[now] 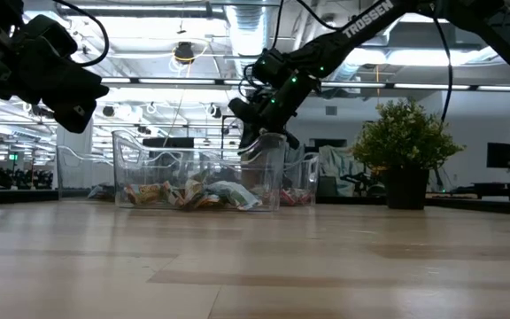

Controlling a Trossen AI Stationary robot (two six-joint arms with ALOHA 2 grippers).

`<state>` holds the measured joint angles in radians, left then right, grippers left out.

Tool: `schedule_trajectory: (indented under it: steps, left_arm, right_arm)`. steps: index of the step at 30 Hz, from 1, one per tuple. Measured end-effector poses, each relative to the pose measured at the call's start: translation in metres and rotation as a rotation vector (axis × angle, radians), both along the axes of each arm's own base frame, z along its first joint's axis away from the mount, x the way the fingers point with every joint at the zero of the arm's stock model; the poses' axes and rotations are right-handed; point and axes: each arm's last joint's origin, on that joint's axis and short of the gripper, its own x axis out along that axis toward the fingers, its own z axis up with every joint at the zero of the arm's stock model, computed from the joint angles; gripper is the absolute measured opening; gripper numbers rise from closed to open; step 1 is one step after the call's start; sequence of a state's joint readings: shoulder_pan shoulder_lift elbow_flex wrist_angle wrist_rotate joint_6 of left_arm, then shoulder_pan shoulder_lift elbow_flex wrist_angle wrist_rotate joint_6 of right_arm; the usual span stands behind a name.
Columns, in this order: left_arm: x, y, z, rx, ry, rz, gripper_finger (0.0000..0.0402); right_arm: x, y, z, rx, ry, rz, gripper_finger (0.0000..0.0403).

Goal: Pick and place Granola Bars by type
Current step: Return to Home Position

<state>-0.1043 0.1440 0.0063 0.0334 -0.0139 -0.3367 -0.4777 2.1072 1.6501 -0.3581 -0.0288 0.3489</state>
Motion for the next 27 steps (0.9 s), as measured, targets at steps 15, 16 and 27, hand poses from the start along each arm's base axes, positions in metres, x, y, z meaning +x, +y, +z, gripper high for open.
schedule_trajectory:
  steps: [15,16,27]
  left_arm:
    - [0.000,0.000,0.000,0.000,0.000,0.001,0.0073]
    - [0.000,0.000,0.000,0.000,0.000,0.001,0.0073]
    - [0.000,0.000,0.000,0.000,0.000,0.001,0.0073]
  right_arm:
    - [-0.002,0.049,0.068,-0.109,-0.135,0.248,0.0133]
    - [-0.004,0.055,0.074,-0.115,-0.156,0.265,0.0133]
    - [-0.056,0.126,0.074,-0.165,-0.270,0.403,0.0132]
